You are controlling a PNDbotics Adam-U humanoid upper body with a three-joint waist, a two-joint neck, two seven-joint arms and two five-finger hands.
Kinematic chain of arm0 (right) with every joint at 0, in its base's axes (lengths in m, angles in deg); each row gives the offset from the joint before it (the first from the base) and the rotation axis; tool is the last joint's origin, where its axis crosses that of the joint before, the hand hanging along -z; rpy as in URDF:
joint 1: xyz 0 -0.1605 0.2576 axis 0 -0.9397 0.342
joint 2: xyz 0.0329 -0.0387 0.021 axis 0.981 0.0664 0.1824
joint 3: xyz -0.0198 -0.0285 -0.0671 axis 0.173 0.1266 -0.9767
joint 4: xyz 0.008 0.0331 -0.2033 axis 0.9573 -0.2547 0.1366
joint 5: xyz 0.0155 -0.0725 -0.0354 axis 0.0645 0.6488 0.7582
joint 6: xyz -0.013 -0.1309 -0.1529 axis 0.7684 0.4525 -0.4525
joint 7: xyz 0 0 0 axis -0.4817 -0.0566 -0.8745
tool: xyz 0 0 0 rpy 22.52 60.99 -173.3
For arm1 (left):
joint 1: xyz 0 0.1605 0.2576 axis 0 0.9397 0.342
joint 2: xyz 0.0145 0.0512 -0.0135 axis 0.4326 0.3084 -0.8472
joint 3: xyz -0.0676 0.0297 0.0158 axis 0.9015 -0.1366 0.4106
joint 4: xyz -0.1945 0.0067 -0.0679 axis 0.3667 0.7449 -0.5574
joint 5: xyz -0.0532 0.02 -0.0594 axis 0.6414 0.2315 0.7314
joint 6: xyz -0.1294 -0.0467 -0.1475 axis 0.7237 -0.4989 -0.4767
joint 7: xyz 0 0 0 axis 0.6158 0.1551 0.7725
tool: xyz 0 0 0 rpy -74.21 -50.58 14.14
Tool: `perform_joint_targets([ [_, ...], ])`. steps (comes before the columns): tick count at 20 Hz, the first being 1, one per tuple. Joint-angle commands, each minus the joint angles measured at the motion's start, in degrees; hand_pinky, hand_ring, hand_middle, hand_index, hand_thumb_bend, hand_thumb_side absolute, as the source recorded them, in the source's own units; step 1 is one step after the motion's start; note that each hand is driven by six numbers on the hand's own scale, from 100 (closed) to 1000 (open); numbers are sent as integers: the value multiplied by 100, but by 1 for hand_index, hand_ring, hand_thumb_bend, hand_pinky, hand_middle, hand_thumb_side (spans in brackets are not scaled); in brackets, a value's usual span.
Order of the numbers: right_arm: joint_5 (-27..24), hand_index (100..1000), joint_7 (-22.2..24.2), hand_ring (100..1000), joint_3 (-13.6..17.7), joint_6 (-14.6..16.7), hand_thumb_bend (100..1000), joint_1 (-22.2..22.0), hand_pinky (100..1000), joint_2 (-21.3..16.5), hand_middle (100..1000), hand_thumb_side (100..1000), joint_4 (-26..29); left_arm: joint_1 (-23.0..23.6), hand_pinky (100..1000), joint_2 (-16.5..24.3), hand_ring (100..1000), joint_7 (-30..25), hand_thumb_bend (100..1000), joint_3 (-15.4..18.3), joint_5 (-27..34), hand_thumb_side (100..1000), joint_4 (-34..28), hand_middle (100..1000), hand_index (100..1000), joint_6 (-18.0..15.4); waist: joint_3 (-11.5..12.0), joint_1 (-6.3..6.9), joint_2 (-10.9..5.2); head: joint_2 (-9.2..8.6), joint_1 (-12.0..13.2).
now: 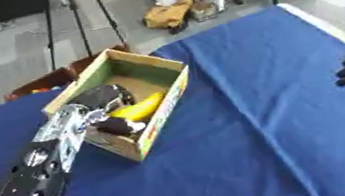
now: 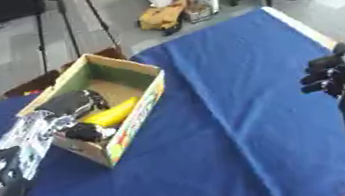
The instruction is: Pick up objects on the table and place them in the box.
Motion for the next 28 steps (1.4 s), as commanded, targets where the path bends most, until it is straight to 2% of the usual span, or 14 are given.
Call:
perform_joint_targets([
  [1, -48, 599, -1, 551, 41, 21, 100, 28, 542, -89, 534, 887, 118, -84, 748, 176, 743, -221, 1000, 76, 176, 1000, -304, 722, 785, 121, 42, -56, -124, -1, -37],
  [2, -46, 599, -10, 551, 53, 23, 100, 16, 542, -85, 534, 887, 116, -73, 743, 215, 734, -56, 1000, 117, 264, 1000, -473, 717, 781, 215, 82, -68, -136, 2, -58],
  [4, -38, 599, -31, 550, 80, 30, 100, -15, 542, -77, 533, 888, 111, 6, 732, 316, 717, 525, 936, 186, 675, 1000, -893, 709, 776, 482, 177, -95, -160, 17, -125],
  [5, -35, 598, -39, 550, 90, 32, 100, -34, 542, -77, 533, 888, 109, 62, 723, 380, 703, 842, 848, 202, 1008, 1000, -1120, 698, 765, 630, 225, -106, -173, 29, -157],
  [6, -32, 598, -50, 550, 102, 34, 100, -55, 542, -76, 533, 889, 105, 127, 715, 449, 695, 1184, 764, 240, 1458, 1000, -1391, 692, 759, 777, 285, -122, -188, 43, -189],
  [7, -29, 599, -60, 550, 113, 37, 100, -74, 542, -74, 533, 889, 103, 212, 712, 534, 693, 1497, 751, 252, 1987, 1000, -1687, 691, 757, 899, 339, -134, -202, 55, -219],
  [8, -27, 598, -71, 550, 127, 41, 100, -96, 542, -72, 533, 889, 101, 318, 698, 629, 682, 1795, 699, 274, 2598, 1000, -2041, 681, 749, 974, 409, -152, -217, 76, -253],
  [12, -18, 598, -115, 550, 176, 53, 100, -187, 542, -84, 532, 891, 96, 910, 661, 1036, 658, 2575, 652, 356, 4815, 1000, -3482, 661, 740, 1086, 651, -201, -262, 174, -330],
  [16, -16, 598, -170, 550, 233, 68, 100, -294, 542, -89, 532, 892, 94, 1701, 649, 1202, 651, 2896, 646, 615, 6177, 1000, -4792, 657, 740, 1124, 895, -231, -281, 272, -285],
  [21, -10, 598, -193, 550, 253, 77, 100, -348, 542, -83, 532, 892, 113, 2542, 630, 1222, 638, 3055, 628, 863, 6945, 1000, -5579, 648, 738, 1275, 1081, -253, -310, 378, -210],
  [28, -7, 598, -207, 552, 252, 68, 100, -431, 543, -49, 534, 893, 96, 3192, 617, 888, 626, 3260, 609, 1012, 7293, 1000, -5605, 643, 735, 1405, 1226, -255, -398, 676, -100],
])
